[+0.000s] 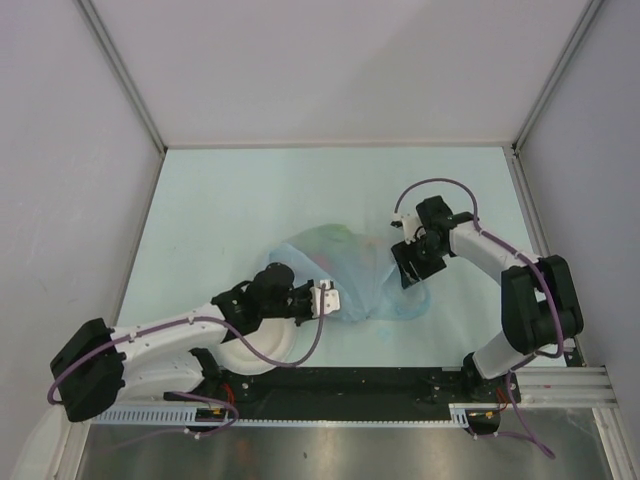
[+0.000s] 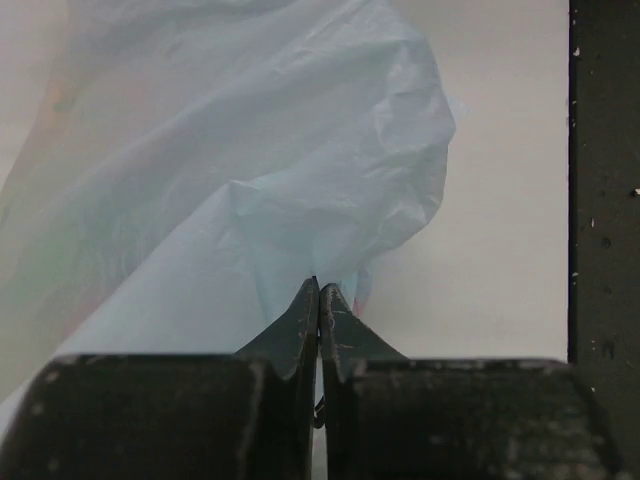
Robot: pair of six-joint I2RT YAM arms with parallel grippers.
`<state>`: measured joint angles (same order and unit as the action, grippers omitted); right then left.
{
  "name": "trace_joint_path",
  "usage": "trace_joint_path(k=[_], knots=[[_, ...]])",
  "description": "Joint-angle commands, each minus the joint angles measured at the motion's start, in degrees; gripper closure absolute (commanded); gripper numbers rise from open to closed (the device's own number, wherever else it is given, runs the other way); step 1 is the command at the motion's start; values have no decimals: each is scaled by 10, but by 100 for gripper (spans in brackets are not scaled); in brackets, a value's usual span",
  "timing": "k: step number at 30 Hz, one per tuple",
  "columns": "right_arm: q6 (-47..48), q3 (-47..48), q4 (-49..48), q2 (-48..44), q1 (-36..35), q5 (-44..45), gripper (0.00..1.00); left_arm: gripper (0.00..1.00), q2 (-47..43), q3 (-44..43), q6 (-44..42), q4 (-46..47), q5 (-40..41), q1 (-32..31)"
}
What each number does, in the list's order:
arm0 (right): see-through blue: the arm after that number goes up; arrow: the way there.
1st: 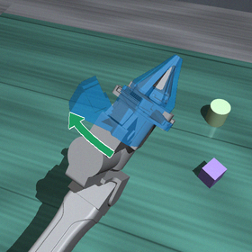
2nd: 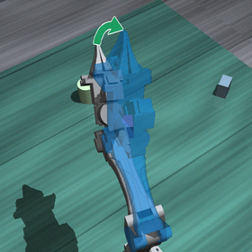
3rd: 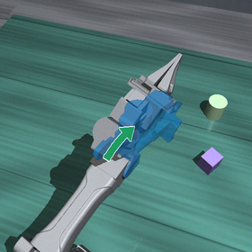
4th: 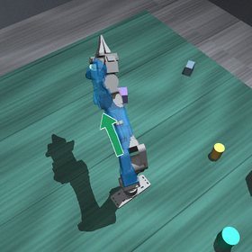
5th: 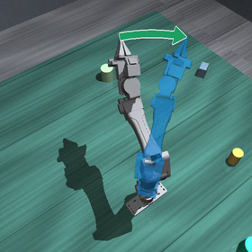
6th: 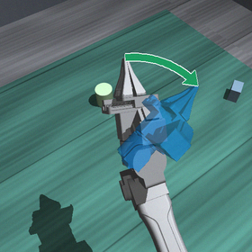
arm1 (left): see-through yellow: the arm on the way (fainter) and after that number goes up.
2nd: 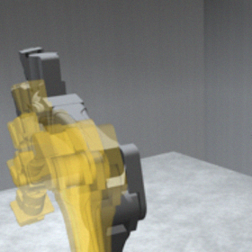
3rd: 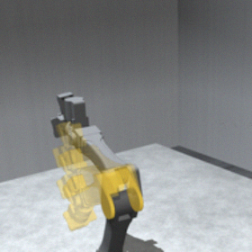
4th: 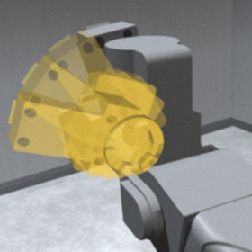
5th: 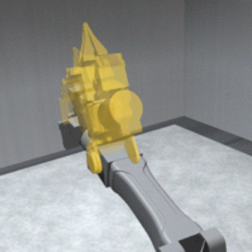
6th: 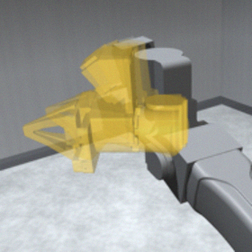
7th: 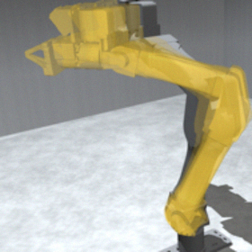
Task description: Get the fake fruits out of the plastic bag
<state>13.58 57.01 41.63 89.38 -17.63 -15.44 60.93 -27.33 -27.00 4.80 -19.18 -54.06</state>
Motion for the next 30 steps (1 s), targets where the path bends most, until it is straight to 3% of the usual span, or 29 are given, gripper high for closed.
trace_joint_path(k=[1, 3, 6, 13, 20, 24, 27, 30], knots=[[-4, 25, 18, 22, 0, -17, 56, 100, 19, -56, 18, -40, -28, 24], [-2, 67, 44, 28, 1, -28, 85, 100, 32, -110, 62, -71, -5, 62], [1, 150, 70, 37, 12, -41, 97, 100, 53, -192, 119, -109, -4, 138], [-42, 407, 82, 127, 57, -88, 100, 100, 145, -375, 149, -117, 13, 259], [-58, 668, 25, 245, 46, -36, 100, 100, 302, -586, 211, -54, 6, 334], [-52, 759, -4, 282, 38, 17, 100, 100, 374, -733, 214, -56, 0, 338], [-37, 796, -25, 283, 35, 48, 100, 100, 408, -794, 217, -60, -11, 338], [-28, 795, -43, 269, 38, 62, 100, 100, 406, -794, 217, -61, -4, 338]])
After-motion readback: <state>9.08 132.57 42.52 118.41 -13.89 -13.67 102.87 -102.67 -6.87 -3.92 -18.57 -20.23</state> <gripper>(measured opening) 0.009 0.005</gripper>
